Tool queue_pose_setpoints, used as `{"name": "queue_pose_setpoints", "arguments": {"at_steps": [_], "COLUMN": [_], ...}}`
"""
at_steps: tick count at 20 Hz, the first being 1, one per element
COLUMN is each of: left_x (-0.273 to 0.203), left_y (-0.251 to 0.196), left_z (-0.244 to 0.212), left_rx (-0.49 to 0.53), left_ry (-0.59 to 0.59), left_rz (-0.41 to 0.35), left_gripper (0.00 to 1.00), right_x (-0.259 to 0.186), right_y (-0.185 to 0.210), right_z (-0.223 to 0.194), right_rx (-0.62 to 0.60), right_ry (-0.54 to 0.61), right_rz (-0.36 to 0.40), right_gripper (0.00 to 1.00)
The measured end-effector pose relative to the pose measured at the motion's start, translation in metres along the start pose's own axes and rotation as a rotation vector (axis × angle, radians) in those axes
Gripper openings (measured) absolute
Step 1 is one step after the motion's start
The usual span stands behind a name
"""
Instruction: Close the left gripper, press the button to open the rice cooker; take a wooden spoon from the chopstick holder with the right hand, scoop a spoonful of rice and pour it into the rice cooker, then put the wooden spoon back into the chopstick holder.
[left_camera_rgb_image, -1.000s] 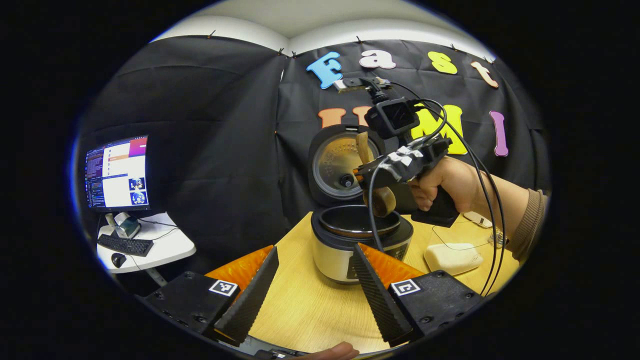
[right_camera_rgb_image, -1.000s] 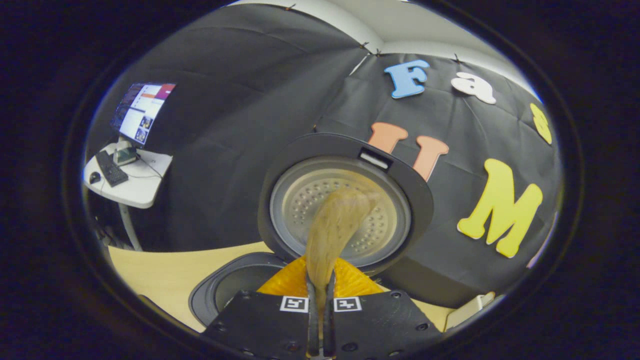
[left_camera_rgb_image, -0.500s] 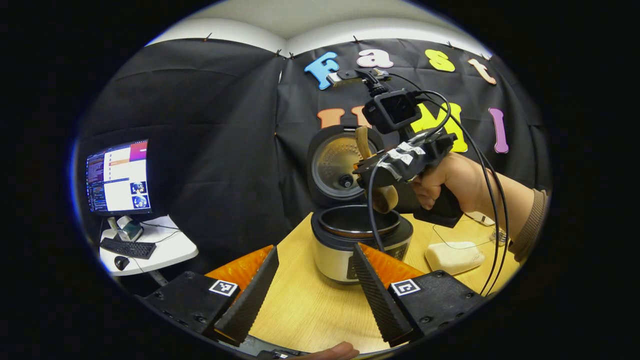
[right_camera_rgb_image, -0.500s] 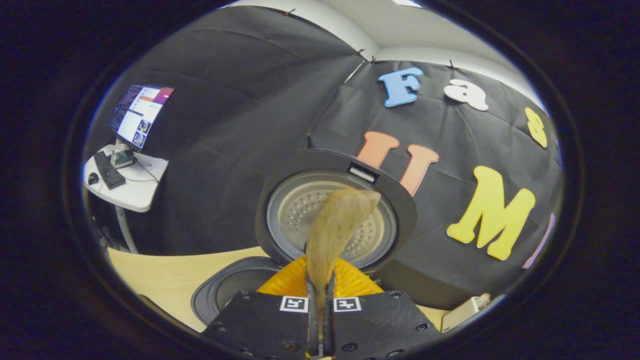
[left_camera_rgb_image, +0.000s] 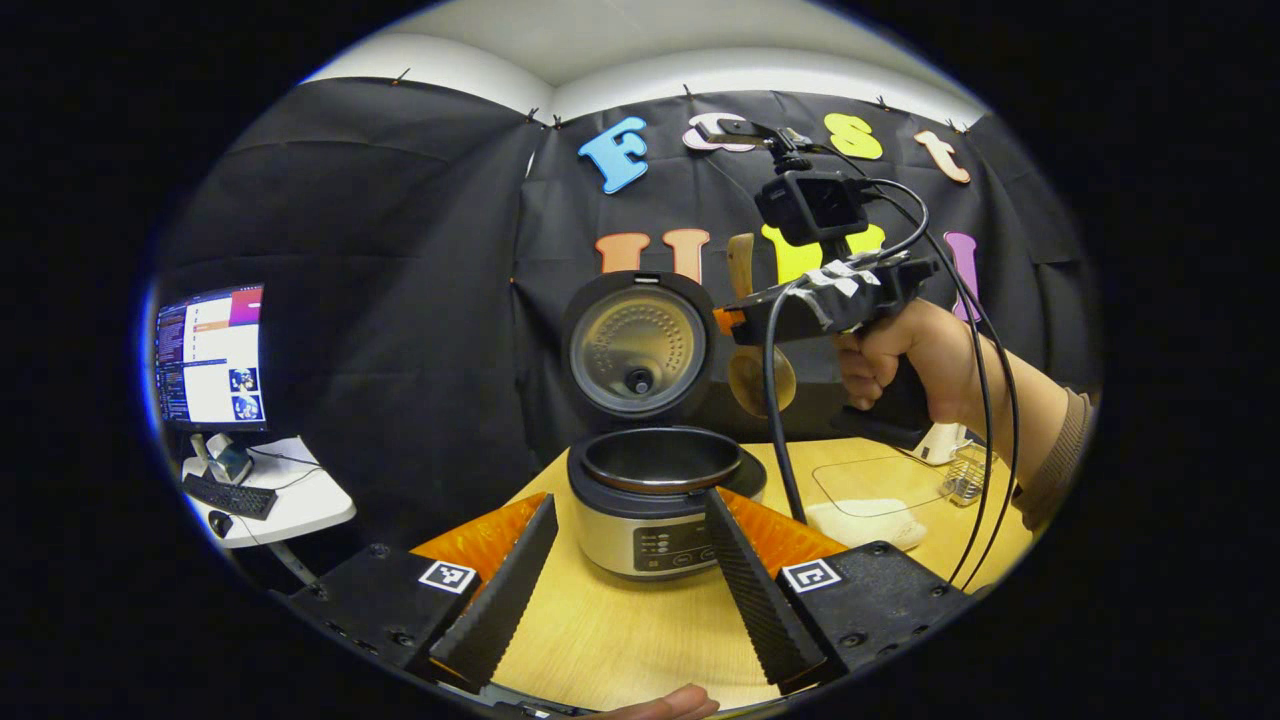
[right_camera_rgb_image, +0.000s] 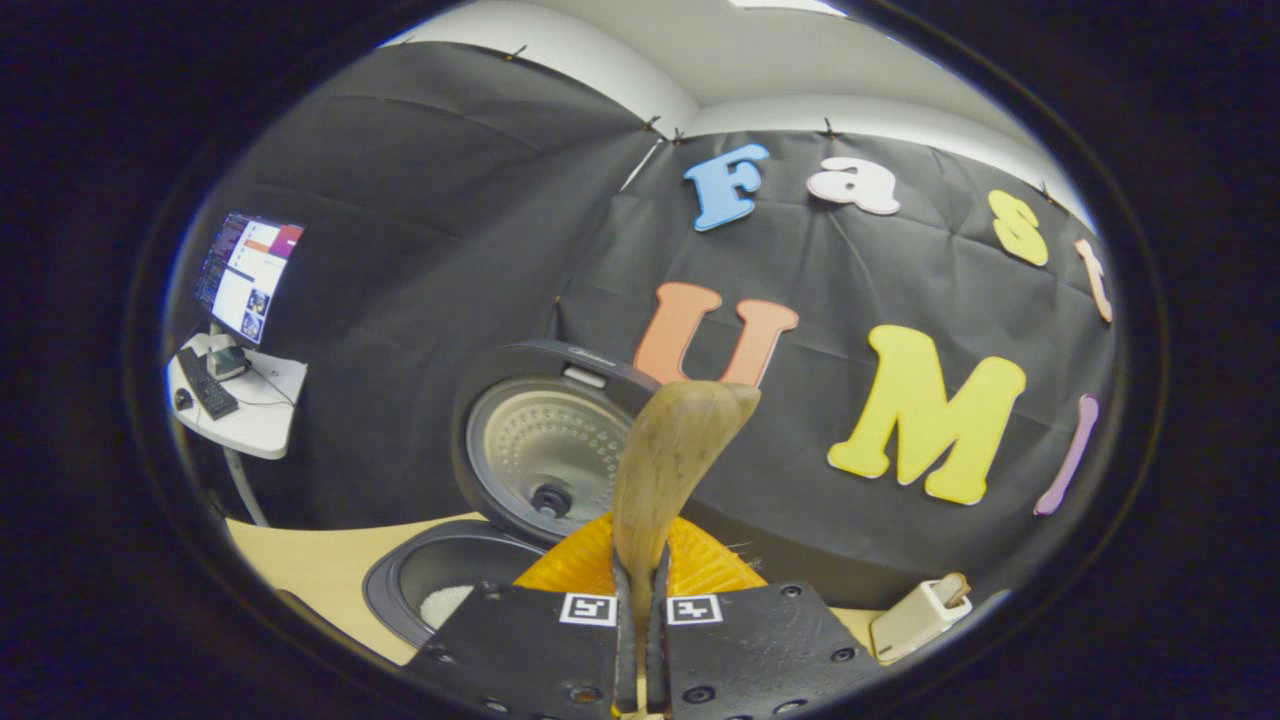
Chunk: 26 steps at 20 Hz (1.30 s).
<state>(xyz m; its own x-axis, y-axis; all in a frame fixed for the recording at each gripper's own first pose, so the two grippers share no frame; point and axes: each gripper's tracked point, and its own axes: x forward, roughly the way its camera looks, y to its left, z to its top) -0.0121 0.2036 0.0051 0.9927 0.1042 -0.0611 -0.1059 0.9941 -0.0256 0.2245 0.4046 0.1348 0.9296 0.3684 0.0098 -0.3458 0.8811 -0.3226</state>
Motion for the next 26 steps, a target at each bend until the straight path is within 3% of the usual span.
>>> {"name": "queue_pose_setpoints", "arguments": {"at_steps": [6, 12, 16, 20, 22, 26], "left_x": [0.005, 0.019, 0.026, 0.023, 0.023, 0.024], "left_y": [-0.023, -0.014, -0.003, -0.006, -0.011, -0.011], "left_z": [0.007, -0.009, -0.019, -0.007, -0.003, -0.005], "left_rx": [0.023, 0.067, 0.028, -0.019, -0.051, -0.050], "left_ry": [-0.036, 0.007, 0.042, 0.004, -0.014, -0.006], "left_rz": [-0.035, 0.012, 0.044, 0.048, 0.030, 0.030], "left_gripper": [0.95, 0.96, 0.96, 0.96, 1.00, 0.96], "right_x": [-0.041, -0.085, -0.106, -0.119, -0.123, -0.124], "right_y": [-0.104, -0.214, -0.282, -0.343, -0.361, -0.386], "right_z": [-0.015, -0.058, -0.108, -0.160, -0.190, -0.242], "right_rx": [0.015, 0.038, 0.089, 0.107, 0.130, 0.240], "right_ry": [-0.004, 0.051, 0.124, 0.196, 0.247, 0.311], "right_rz": [-0.140, -0.296, -0.387, -0.479, -0.505, -0.521], "right_gripper": [0.04, 0.04, 0.04, 0.05, 0.04, 0.05]}}
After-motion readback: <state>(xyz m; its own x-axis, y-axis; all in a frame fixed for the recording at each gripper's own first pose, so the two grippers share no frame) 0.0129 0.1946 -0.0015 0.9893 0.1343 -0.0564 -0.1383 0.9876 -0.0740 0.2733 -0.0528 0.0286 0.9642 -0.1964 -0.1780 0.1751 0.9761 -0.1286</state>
